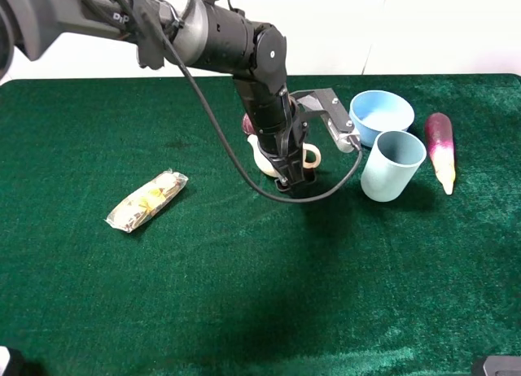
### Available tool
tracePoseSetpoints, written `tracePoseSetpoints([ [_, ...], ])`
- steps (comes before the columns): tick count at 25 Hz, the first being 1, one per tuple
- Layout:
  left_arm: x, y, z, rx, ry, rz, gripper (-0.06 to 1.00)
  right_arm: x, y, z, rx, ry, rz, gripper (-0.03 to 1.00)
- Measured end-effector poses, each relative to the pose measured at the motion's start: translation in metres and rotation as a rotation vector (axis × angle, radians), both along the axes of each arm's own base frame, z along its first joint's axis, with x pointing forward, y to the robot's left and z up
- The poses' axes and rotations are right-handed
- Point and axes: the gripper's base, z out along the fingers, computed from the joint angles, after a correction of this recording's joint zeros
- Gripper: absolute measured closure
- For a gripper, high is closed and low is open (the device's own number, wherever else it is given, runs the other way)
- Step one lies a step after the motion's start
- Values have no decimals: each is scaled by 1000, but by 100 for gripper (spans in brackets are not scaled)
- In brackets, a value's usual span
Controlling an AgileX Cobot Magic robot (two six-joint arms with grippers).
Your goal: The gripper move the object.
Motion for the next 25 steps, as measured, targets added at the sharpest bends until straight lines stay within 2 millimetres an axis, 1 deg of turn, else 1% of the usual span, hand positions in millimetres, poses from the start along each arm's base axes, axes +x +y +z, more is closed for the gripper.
tracePoseSetpoints([
  [12,-2,2,16,-8,-7,-8,-1,0,0,0,0,1,0,27],
  [18,-3,4,36,-15,-29,-22,-1,0,0,0,1,1,1,27],
  [25,-8,11,61,42,-25,-72,-1,0,0,0,3,1,2,27],
])
